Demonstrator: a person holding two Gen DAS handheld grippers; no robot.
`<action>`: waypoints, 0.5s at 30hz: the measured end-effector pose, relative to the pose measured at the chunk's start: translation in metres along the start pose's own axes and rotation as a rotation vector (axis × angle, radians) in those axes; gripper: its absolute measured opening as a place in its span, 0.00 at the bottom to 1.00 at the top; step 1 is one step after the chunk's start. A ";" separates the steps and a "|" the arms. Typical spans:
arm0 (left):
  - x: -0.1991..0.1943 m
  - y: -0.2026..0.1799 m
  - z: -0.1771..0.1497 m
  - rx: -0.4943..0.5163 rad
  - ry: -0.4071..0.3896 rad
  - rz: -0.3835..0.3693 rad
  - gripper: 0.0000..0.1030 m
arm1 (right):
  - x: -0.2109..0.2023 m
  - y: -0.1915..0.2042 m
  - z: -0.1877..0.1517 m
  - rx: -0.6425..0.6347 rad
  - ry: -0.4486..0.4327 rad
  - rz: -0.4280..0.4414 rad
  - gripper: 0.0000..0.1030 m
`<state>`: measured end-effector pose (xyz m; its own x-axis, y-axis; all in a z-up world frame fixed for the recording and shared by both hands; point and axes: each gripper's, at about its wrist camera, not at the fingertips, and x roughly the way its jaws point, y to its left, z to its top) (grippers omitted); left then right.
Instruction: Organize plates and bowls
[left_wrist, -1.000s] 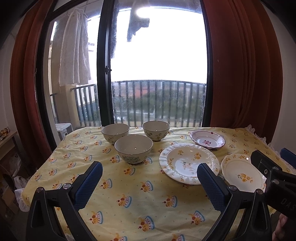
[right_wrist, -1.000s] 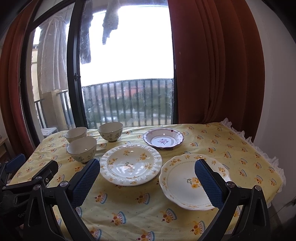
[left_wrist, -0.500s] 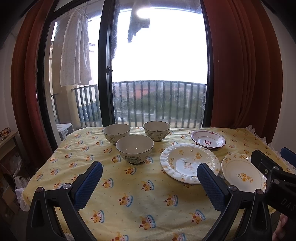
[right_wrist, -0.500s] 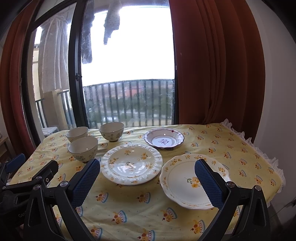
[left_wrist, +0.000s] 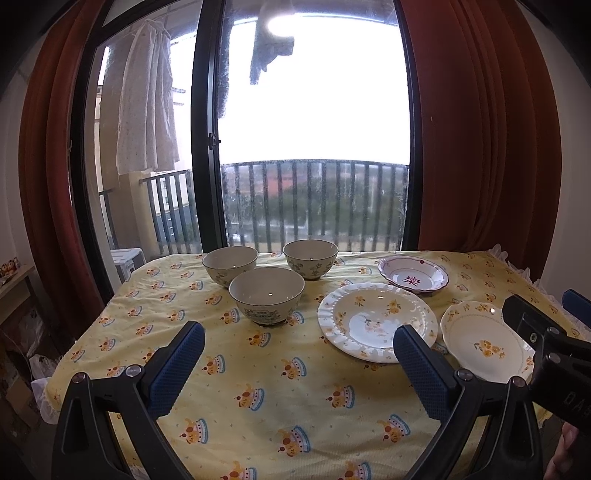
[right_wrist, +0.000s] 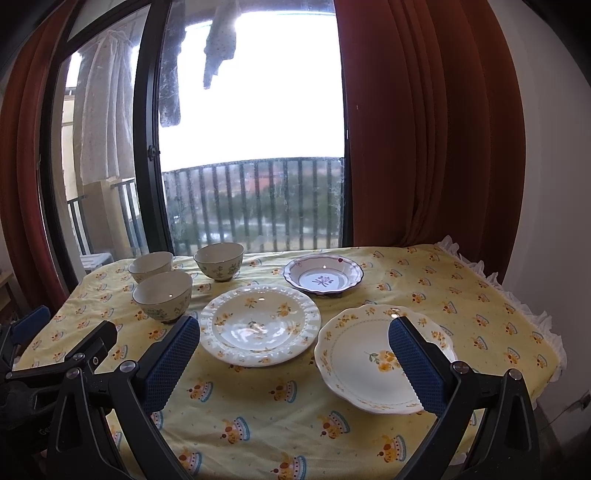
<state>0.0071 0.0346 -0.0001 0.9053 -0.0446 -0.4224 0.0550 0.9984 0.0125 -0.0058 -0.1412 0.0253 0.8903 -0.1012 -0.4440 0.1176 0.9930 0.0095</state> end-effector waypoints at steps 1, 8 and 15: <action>0.000 0.000 0.000 -0.001 0.000 -0.001 1.00 | 0.000 0.001 0.000 0.001 0.001 0.000 1.00; 0.004 -0.005 -0.001 0.008 0.009 -0.007 1.00 | 0.001 -0.005 -0.004 0.019 0.008 -0.001 1.00; 0.016 -0.018 -0.002 0.016 0.036 -0.011 1.00 | 0.014 -0.014 -0.006 0.027 0.030 -0.004 1.00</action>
<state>0.0192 0.0165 -0.0092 0.8889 -0.0538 -0.4550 0.0716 0.9972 0.0221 0.0021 -0.1558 0.0136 0.8763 -0.1033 -0.4706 0.1337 0.9905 0.0316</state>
